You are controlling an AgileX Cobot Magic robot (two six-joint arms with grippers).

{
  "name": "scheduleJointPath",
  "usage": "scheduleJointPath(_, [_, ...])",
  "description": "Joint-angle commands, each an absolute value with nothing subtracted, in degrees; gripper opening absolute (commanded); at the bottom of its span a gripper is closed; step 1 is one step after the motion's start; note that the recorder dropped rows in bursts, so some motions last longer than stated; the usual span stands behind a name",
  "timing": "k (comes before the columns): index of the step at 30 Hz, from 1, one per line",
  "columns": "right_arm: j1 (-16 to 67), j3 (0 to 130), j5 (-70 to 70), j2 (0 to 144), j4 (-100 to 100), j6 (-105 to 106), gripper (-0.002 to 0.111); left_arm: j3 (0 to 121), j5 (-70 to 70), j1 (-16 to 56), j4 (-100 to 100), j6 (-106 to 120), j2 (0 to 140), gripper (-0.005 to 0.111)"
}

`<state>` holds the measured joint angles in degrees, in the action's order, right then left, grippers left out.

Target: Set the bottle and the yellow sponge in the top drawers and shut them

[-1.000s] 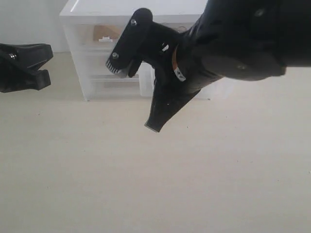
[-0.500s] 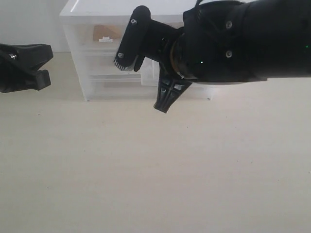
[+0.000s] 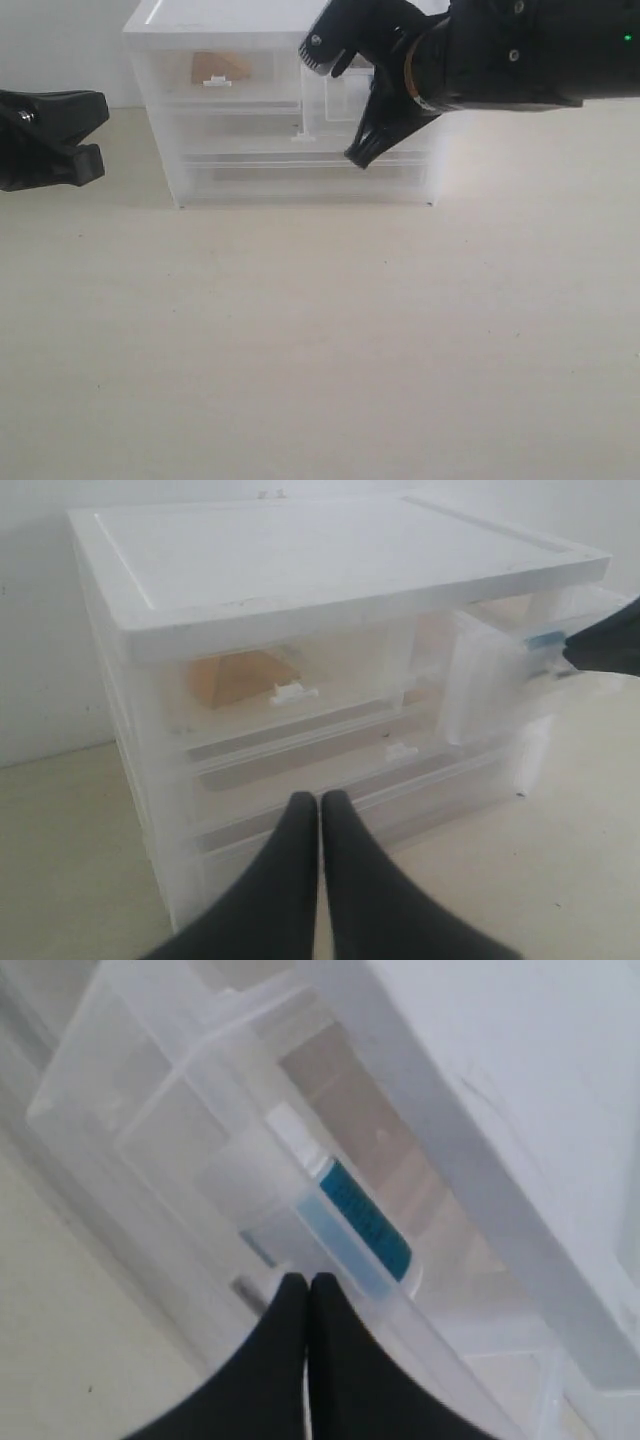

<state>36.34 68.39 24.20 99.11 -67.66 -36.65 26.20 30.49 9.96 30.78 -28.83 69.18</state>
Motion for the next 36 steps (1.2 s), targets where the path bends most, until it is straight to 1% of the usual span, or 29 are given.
scheduleJointPath(1, [32.74,75.04,21.16,104.67,-68.79,-42.71,0.0,25.85,30.59,9.78,30.33,-28.67,69.4,0.004])
scheduleJointPath(4, [31.31,78.94,21.63,107.0,-68.67,-48.66,0.0,25.85,30.46,9.78,30.33,-28.67,69.4,0.004])
scheduleJointPath(7, [31.16,79.34,25.83,106.87,-67.9,-52.27,0.0,25.85,30.46,9.78,30.33,-28.67,69.4,0.004])
scheduleJointPath(10, [31.28,76.78,28.04,103.81,-64.08,-49.27,0.0,25.85,30.46,9.78,30.33,-28.67,69.4,0.004])
scheduleJointPath(12, [31.28,72.56,26.18,99.86,-62.67,-49.13,0.0,25.85,30.46,9.78,30.33,-28.67,69.4,0.004])
scheduleJointPath(14, [31.28,63.59,21.52,91.5,-64.36,-52.44,0.0,25.85,30.45,9.78,30.45,-28.67,69.4,0.004])
scheduleJointPath(17, [31.28,47.42,14.87,74.63,-71.74,-68.09,0.0,25.85,30.45,9.78,30.45,-28.67,69.4,0.004])
scheduleJointPath(21, [31.28,30.1,9.53,55.07,-70.33,-72.06,0.0,25.85,30.45,9.78,30.45,-28.67,69.4,0.004])
scheduleJointPath(22, [31.28,25.32,8.51,48.92,-66.24,-70.84,0.0,25.85,30.45,9.78,30.45,-28.67,69.4,0.004])
scheduleJointPath(23, [31.28,21.62,7.07,43.65,-54.75,-60.97,0.0,25.85,30.45,9.78,30.45,-28.67,69.4,0.004])
scheduleJointPath(26, [31.28,10.14,2.27,28.46,-10.89,-18.19,0.0,25.85,30.45,9.78,30.45,-28.67,69.4,0.004])
scheduleJointPath(27, [31.28,7.13,1.96,24.83,-4.09,-9.29,0.0,25.85,30.45,9.78,30.45,-28.67,69.4,0.004])
scheduleJointPath(28, [31.28,4.05,1.96,20.86,-0.75,-5.72,0.0,25.85,30.45,9.78,30.45,-28.67,69.4,0.004])
scheduleJointPath(30, [31.28,0.43,2.09,15.99,-0.45,-5.66,0.0,25.85,30.45,9.78,30.45,-28.67,69.4,0.004])
scheduleJointPath(36, [31.28,0.0,5.26,7.71,-0.45,-6.08,0.0,25.85,30.45,9.78,30.45,-28.67,69.4,0.004])
